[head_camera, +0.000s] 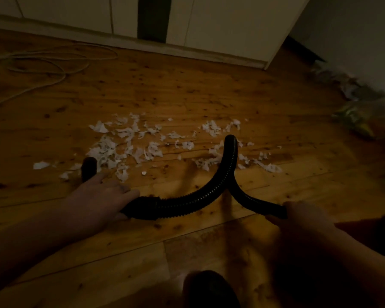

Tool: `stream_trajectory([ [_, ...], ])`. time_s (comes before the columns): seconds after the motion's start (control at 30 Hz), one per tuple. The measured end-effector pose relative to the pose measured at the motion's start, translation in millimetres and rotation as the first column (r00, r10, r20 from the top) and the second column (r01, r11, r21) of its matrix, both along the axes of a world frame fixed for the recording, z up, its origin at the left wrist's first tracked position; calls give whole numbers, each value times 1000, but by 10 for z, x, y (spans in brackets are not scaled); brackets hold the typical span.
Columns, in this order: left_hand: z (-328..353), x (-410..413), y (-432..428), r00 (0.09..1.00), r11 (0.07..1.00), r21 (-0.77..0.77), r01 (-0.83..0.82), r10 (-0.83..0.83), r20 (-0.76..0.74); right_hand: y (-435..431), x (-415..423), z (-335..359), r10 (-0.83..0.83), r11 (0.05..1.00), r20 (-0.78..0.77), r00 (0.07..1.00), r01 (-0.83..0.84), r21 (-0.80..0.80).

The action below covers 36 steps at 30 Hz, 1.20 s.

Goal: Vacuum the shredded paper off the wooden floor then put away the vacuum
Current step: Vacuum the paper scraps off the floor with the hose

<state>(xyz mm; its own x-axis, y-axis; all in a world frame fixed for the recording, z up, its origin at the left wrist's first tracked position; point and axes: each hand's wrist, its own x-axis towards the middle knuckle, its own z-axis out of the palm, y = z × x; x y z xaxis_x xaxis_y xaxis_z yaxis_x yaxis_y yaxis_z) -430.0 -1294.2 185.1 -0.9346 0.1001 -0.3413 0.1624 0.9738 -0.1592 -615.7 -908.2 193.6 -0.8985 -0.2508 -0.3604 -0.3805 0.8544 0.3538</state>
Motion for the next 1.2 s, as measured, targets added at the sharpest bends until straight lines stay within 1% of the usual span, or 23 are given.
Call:
stream_trajectory([
  [0.1,-12,-165,110,999,999,43,31,-29,-44,238,69,45,-81,996,38,996,83,-41],
  [0.17,-41,-300,203,995,995,75,70,-65,-77,400,199,66,-114,993,43,993,115,-37],
  [0.23,-87,-439,302,990,989,95,112,-103,-95,536,332,91,-105,994,46,993,106,-22],
  [0.3,-183,-599,416,983,981,114,155,-141,-120,686,438,110,-137,991,22,990,137,2],
  [0.37,-301,-744,532,974,971,146,192,-171,-148,856,536,118,-183,981,25,983,181,62],
  [0.4,-357,-800,586,973,965,164,203,-180,-144,932,612,127,-204,978,29,979,203,40],
  [0.43,-394,-853,638,970,959,179,221,-198,-142,990,705,123,-235,972,44,971,233,32],
  [0.5,-420,-943,709,956,949,161,270,-245,-159,1048,886,152,-373,925,83,924,377,-42],
  [0.57,-379,-1001,780,949,945,155,287,-257,-185,1475,925,52,-417,909,140,898,416,34],
  [0.6,-374,-1017,790,949,945,155,288,-260,-181,1795,840,-110,-442,896,196,875,423,133],
  [0.63,-347,-1019,810,947,943,152,295,-269,-175,2182,742,-212,-380,909,219,899,318,269],
  [0.67,-319,-994,843,946,942,144,303,-280,-162,2382,609,-353,-332,915,247,910,248,317],
  [0.7,-301,-952,878,943,940,132,314,-293,-157,2306,484,-360,-356,904,240,903,267,335],
  [0.73,-312,-920,914,937,937,119,329,-308,-163,1986,382,-287,-412,892,222,884,342,295],
  [0.77,-328,-885,947,932,935,102,340,-320,-172,1460,312,-41,-424,896,205,882,376,234],
  [0.8,-341,-857,959,928,935,85,346,-327,-180,870,262,223,-386,917,207,899,351,190],
  [0.83,-331,-842,965,923,932,73,354,-336,-185,473,167,405,-314,943,165,935,288,164],
  [0.9,-299,-796,940,924,934,40,355,-344,-168,-93,12,633,-190,982,13,982,190,-3],
  [0.93,-277,-780,929,925,935,29,352,-343,-161,-274,3,704,-124,990,14,992,125,-70],
  [0.97,-260,-774,923,927,937,22,348,-341,-154,-382,-32,712,-49,990,75,996,58,-128],
  [1.0,-261,-761,921,930,938,22,345,-338,-144,-455,-27,698,2,989,169,986,23,-146],
  [1.1,-185,-785,988,923,932,8,363,-358,-144,-651,86,603,132,979,418,899,-52,-197],
  [1.2,-116,-851,1125,911,920,4,391,-386,-146,-858,293,460,247,939,521,817,-69,-338],
])
